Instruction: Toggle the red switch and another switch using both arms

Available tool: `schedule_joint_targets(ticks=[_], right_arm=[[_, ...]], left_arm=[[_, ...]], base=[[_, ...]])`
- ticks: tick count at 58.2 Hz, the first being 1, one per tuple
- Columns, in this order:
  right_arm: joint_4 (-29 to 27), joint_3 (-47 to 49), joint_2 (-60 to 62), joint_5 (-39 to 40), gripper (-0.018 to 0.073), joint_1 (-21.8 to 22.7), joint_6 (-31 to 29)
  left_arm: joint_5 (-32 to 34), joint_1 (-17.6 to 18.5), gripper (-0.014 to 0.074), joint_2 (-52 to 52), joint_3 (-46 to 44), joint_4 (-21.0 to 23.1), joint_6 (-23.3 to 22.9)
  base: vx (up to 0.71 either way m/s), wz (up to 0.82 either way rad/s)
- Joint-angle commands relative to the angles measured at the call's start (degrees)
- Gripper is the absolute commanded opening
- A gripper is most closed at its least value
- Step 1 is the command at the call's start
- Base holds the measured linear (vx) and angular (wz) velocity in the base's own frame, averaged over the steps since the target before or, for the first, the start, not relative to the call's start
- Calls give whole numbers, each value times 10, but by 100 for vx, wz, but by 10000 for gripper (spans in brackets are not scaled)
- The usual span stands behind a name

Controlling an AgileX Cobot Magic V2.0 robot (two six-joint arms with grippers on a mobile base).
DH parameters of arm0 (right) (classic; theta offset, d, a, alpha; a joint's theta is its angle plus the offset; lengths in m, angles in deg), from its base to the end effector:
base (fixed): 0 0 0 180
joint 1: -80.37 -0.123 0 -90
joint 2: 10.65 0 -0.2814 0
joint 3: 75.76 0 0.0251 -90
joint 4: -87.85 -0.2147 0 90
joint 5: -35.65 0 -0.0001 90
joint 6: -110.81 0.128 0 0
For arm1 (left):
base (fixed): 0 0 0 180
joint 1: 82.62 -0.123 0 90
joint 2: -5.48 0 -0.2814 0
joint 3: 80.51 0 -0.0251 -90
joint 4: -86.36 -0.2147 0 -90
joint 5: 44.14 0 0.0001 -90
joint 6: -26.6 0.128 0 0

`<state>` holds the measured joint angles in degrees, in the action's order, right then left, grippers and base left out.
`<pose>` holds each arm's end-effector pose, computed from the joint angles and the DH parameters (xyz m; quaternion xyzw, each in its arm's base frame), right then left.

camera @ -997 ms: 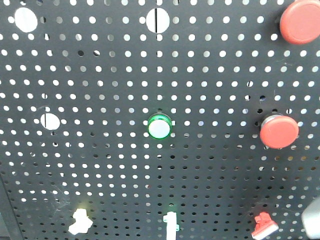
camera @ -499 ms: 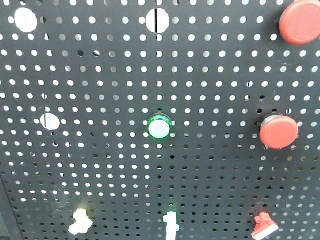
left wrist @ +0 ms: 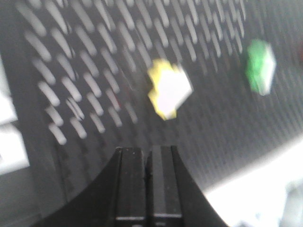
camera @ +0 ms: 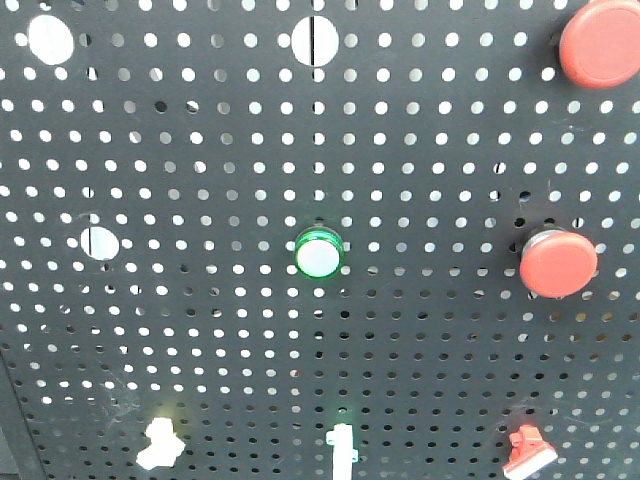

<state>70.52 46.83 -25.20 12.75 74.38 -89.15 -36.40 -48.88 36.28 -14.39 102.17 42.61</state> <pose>0.0490 0.0201 0.2753 -0.1025 0.7235 0.0547 0.6805 0.0877 -0.0530 0.2672 0.1937 0.6766 -0.1917 0.6840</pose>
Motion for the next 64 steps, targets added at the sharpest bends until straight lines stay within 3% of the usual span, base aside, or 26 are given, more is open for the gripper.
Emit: schedule_joint_targets(ticks=[1,26,31,37,44,51,59,64], right_arm=[[-2,15,-7,43,-6,2,0],[-2,15,-7,43,-6,2,-2],[-2,15,-7,43,-6,2,-2],[-2,15,-7,43,-6,2,-2],[-2,15,-7,43,-6,2,-2],[-2,15,-7,43,-6,2,-2],[-2,15,-6,41,-6,2,-2],[-2,15,-7,41,-6,2,-2]], left_arm=[[54,3,3,6,-15,4,-1],[57,3,3,6,-11,2,3],[77,-6,3,-5,6,-29,25],[69,-45,3,-50,41,-72,18],[56,-122,3,-139,88,-73,-30],[-11,-192,3,-242,131,-73,-73],[-110,-214,3,-239,135,-93,-125],[-130,-214,3,-247,136,-128,-151]], base=[[0,0],[0,0],[0,0],[0,0],[0,0],[0,0],[0,0],[0,0]])
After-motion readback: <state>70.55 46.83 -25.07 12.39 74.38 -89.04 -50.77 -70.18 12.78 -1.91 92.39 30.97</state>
